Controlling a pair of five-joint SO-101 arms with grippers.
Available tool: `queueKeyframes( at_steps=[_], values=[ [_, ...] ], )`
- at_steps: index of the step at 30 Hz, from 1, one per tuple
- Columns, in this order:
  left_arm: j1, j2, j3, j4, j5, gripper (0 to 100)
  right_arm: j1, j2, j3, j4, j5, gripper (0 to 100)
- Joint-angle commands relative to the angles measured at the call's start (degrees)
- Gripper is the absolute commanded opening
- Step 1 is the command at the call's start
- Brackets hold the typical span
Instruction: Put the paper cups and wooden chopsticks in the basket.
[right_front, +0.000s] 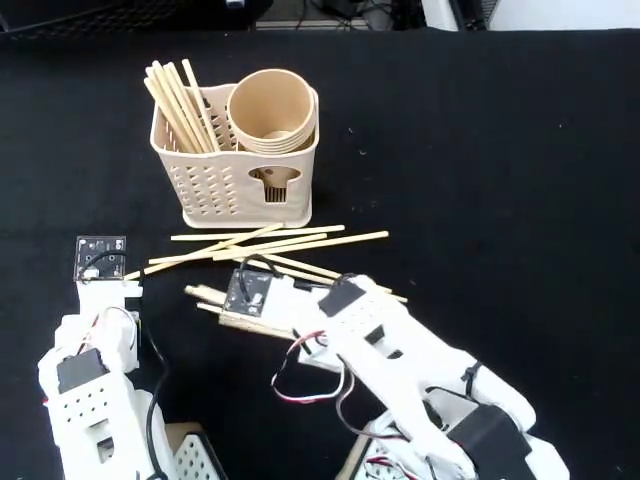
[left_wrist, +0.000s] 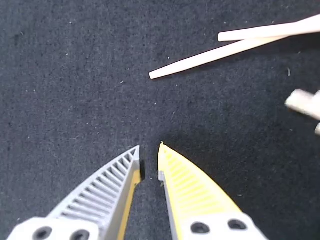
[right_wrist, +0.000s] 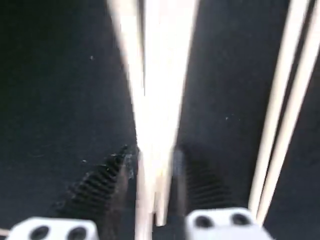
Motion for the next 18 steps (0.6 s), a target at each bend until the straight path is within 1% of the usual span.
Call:
queueKeyframes(
  at_steps=[1,10,13,15,18],
  values=[
    [0.31,0.18,-0.13,-1.14,-0.09,8,-1.05,-1.19,-0.4,0.0,0.09,1.8],
    [0.31,0.18,-0.13,-1.14,-0.09,8,-0.7,-11.38,-0.31,2.99,0.09,1.2],
    [0.31,0.18,-0.13,-1.05,-0.09,8,2.73,-13.85,-0.66,3.34,0.97,1.2],
    [0.31,0.18,-0.13,-1.05,-0.09,8,6.33,-14.73,-0.66,3.25,4.31,1.2],
    [0.31,0.18,-0.13,-1.05,-0.09,8,11.25,-15.34,-0.4,2.11,7.03,1.2]
  ],
)
